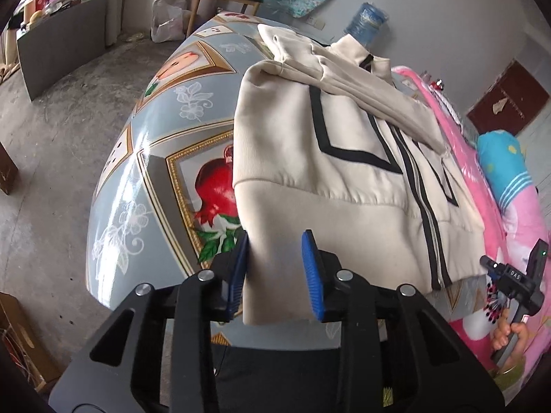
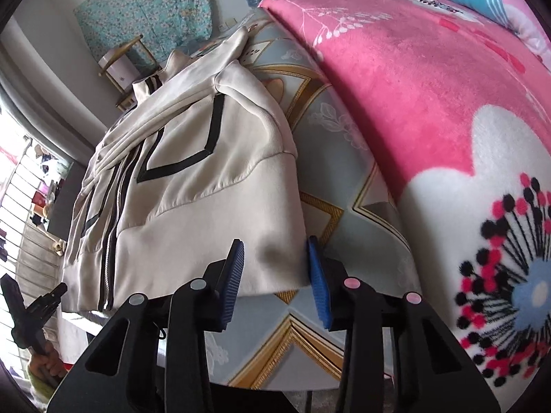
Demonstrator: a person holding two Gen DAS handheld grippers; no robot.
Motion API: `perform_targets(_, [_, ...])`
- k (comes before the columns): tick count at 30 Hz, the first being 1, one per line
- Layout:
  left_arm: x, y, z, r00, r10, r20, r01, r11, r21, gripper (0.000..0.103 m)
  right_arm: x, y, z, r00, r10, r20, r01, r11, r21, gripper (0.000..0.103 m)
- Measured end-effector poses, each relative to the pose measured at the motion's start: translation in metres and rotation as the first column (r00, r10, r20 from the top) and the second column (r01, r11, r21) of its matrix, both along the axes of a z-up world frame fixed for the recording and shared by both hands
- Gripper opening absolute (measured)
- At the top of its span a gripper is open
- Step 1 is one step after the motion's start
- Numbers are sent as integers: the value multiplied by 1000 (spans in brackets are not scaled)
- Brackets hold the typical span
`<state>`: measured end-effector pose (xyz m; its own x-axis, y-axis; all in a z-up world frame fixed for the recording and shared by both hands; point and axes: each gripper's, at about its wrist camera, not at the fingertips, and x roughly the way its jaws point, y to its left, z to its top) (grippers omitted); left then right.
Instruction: Fold large clothes
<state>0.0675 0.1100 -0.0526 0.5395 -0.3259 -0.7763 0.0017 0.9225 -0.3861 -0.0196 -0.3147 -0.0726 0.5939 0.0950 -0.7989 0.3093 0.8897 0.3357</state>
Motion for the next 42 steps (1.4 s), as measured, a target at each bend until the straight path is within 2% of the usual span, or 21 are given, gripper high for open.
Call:
perform_targets(4, [2, -1, 0, 1000, -6, 0, 6, 1000, 12, 30, -2, 2, 2, 1000, -2, -4, 2, 1000, 3, 37])
perform_targets(9, [-6, 1, 0, 1000, 9, 6, -9, 1000, -10, 30, -6, 0, -2, 1000, 1, -9, -1, 1000, 21, 37])
perform_targets(11, [-5, -3, 0, 1000, -5, 7, 5, 1000, 12, 28, 0, 1, -3, 1000, 2, -4, -2, 1000, 8, 32])
perform_targets(12, [-3, -7, 1, 1000, -17, 7, 17, 999, 27, 21, 2, 1, -3, 1000, 1, -6, -1, 1000, 3, 24])
perform_targets(13, [0, -14, 1, 999, -45, 3, 45, 996, 77, 14, 7, 1, -3, 1000, 0, -7, 0, 1000, -1, 15])
perform_targets(14, [0, -21, 3, 997, -73, 12, 71, 988, 137, 12, 9, 3, -1, 1000, 4, -9, -4, 1000, -5, 12])
perform_targets(15, [-1, -29, 10, 994, -103, 35, 94, 976, 198, 9, 9, 5, 4, 1000, 8, -5, -8, 1000, -17, 10])
perform_targets(19, [-18, -30, 48, 981, -140, 136, 106, 967, 230, 8, -5, 14, 39, 998, 23, 58, -20, 998, -62, 8])
perform_targets(22, [-32, -26, 72, 972, -171, 163, 138, 971, 194, 8, -20, 17, 59, 996, 34, 81, -27, 996, -86, 8])
perform_targets(25, [-47, -24, 77, 968, -208, 139, 184, 969, 165, 7, -37, 16, 65, 997, 27, 65, -22, 996, -86, 6])
perform_targets(28, [-67, -12, 67, 977, -199, 79, 188, 975, 122, 7, -66, 10, 59, 1000, 7, 26, -5, 999, -44, 6])
perform_targets(31, [-83, 7, 51, 988, -150, 33, 147, 986, 77, 7, -87, 9, 38, 999, -12, -41, 13, 1000, 8, 6])
perform_targets(34, [-83, 18, 40, 994, -107, 18, 107, 994, -8, 7, -84, 10, 26, 998, -23, -61, 25, 999, 20, 6])
perform_targets(36, [-74, 21, 48, 994, -103, 47, 105, 993, -50, 7, -73, 12, 36, 999, -16, -29, 16, 1000, 14, 6])
perform_targets(38, [-61, 20, 64, 989, -110, 96, 118, 990, -73, 7, -54, 16, 62, 999, 15, 41, -14, 999, -33, 6])
perform_targets(40, [-41, 19, 81, 984, -115, 137, 127, 988, -83, 7, -35, 20, 83, 995, 38, 96, -31, 997, -65, 6])
perform_targets(42, [-18, 17, 90, 983, -112, 145, 124, 989, -76, 7, -13, 22, 99, 988, 56, 143, -43, 995, -94, 6])
